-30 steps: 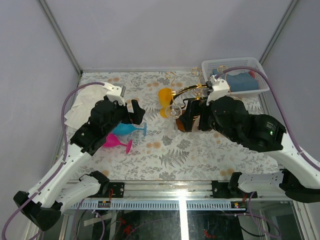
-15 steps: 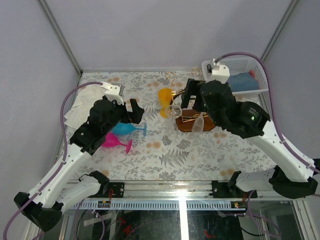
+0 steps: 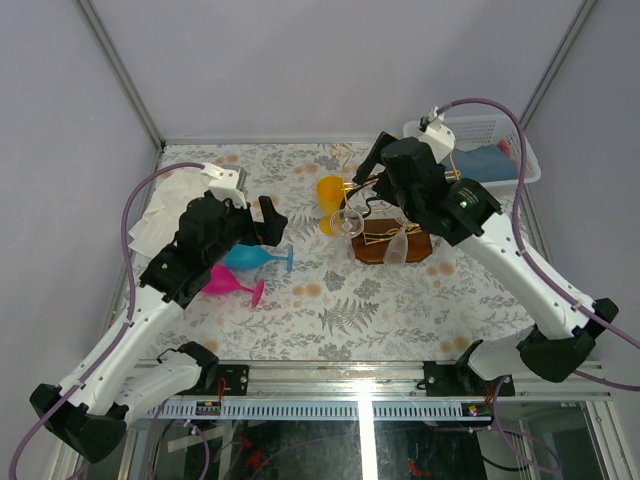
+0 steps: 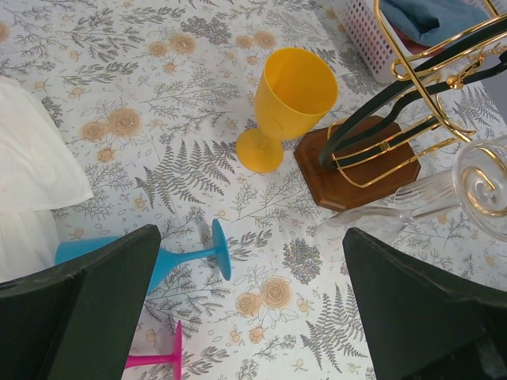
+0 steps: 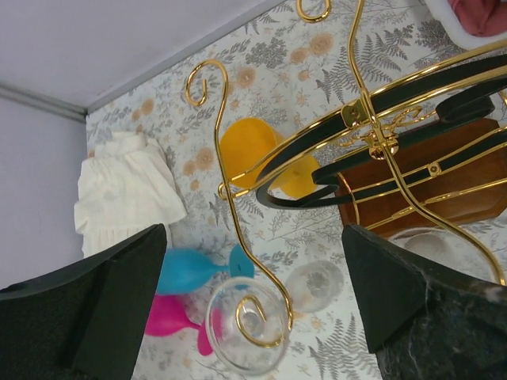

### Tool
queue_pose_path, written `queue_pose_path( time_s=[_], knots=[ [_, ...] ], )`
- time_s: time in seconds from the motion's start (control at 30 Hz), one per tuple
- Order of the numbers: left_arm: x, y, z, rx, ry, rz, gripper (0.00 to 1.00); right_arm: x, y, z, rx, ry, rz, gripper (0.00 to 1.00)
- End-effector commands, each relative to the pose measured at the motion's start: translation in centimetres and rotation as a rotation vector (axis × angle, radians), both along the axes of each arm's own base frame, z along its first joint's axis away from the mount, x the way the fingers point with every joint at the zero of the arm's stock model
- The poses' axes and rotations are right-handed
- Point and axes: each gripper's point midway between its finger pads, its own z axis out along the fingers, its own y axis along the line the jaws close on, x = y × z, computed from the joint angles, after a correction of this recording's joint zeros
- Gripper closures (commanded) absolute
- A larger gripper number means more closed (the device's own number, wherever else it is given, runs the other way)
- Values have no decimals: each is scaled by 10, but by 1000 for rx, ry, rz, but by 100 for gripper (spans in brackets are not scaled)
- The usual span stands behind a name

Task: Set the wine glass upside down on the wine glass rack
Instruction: Adjust the wine rack at the center of the board.

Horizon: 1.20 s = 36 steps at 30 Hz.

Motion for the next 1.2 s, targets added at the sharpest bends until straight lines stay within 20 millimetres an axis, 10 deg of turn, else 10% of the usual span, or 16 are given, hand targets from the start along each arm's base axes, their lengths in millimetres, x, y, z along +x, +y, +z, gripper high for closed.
queue_pose_path(
  time_s=[0.0,1.17],
  knots=[
    [4,-2,9,-32,-28,-5,0,17,-4,5,128,17,-206,0],
    [6,-2,8,-44,-24,-11,0,75,-1,-90,28,106,-571,33]
  ],
)
